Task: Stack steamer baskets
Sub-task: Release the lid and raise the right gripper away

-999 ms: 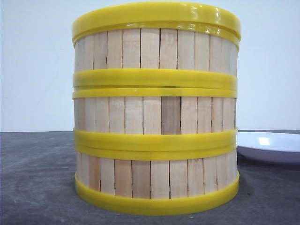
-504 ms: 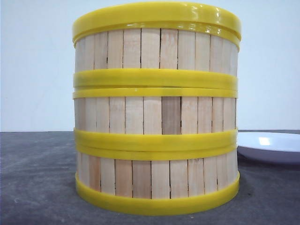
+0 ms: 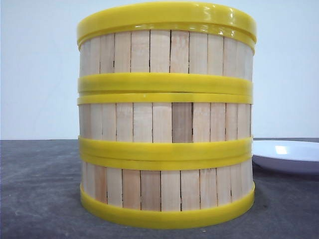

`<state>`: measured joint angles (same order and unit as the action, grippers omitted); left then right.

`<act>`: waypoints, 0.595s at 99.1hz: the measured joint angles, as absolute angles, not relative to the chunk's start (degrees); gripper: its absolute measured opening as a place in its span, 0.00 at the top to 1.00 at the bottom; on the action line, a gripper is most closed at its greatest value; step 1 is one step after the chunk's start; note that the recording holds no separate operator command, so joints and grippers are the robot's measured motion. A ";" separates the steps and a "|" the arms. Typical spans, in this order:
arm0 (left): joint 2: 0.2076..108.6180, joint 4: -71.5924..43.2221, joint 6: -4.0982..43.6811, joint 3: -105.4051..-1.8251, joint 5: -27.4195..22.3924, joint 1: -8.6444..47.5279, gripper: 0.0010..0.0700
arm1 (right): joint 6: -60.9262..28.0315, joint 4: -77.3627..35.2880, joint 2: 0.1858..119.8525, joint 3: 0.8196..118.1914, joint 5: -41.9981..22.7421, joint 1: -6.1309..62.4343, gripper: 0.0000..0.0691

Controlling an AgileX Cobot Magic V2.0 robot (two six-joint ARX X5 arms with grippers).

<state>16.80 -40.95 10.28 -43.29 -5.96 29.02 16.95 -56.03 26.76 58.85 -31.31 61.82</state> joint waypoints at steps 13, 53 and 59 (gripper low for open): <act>16.80 -41.06 10.07 -43.29 -5.96 29.02 0.97 | 16.95 -56.03 26.76 58.85 -31.31 61.82 0.99; 13.67 -31.73 0.99 -33.91 -5.69 15.64 0.97 | 16.95 -55.99 26.76 58.85 -31.31 61.82 0.99; 12.27 -27.51 0.71 -29.56 -5.54 12.62 0.97 | 16.95 -55.99 26.76 58.85 -31.31 61.82 0.99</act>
